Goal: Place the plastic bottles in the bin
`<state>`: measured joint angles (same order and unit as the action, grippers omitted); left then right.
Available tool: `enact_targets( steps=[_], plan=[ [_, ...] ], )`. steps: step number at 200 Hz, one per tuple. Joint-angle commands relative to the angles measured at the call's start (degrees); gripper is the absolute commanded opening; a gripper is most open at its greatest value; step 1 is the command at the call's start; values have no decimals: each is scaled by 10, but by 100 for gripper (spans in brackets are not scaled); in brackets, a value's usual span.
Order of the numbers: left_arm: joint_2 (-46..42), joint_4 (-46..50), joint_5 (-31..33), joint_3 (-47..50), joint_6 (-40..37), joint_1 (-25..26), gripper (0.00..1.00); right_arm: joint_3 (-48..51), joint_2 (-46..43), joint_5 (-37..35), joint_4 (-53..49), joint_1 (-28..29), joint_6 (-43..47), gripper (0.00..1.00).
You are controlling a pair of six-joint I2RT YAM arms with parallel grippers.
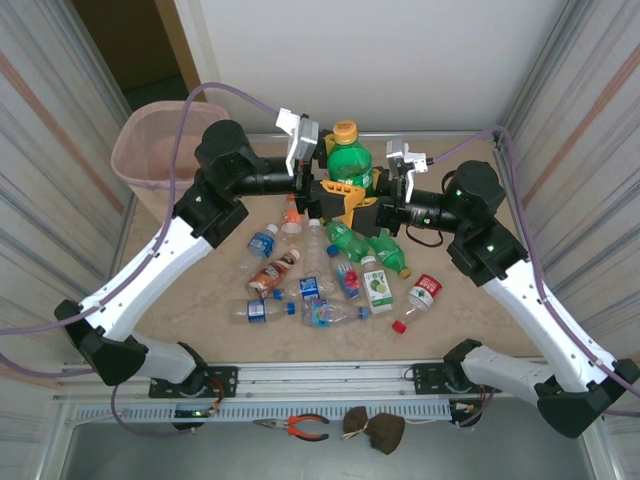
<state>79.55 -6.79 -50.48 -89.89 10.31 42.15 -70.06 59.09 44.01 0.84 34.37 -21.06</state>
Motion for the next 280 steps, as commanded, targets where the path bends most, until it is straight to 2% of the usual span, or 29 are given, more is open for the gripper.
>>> enact_targets(
  steps=[1, 58, 113, 143, 160, 173, 220, 254, 280],
  plan=[
    [-24, -34, -41, -1, -20, 6, 76, -27, -16, 16, 18, 14, -15, 59],
    [-23, -49, -55, -7, -17, 7, 58, -30, -19, 8, 18, 34, -11, 59],
    [-28, -28, -48, -9, -31, 8, 50, -31, -21, -12, 2, 41, 12, 61],
    [-39, -10, -25, -3, -47, 8, 49, -32, -21, -32, -10, 41, 21, 76],
    [-43, 21, -6, -9, -66, 7, 50, -30, -21, -50, -26, 42, 28, 88],
    [-46, 55, 9, -19, -79, 4, 50, -29, -41, -63, -39, 42, 33, 93],
    [-57, 179, 99, -51, -123, -22, 50, -35, -60, -127, -111, 41, 65, 97],
    [-61, 309, 228, -95, -196, -35, 50, -45, -75, -168, -162, 42, 98, 97],
    [-57, 382, 313, -131, -216, -65, 50, -63, -77, -206, -211, 41, 125, 97]
  ],
)
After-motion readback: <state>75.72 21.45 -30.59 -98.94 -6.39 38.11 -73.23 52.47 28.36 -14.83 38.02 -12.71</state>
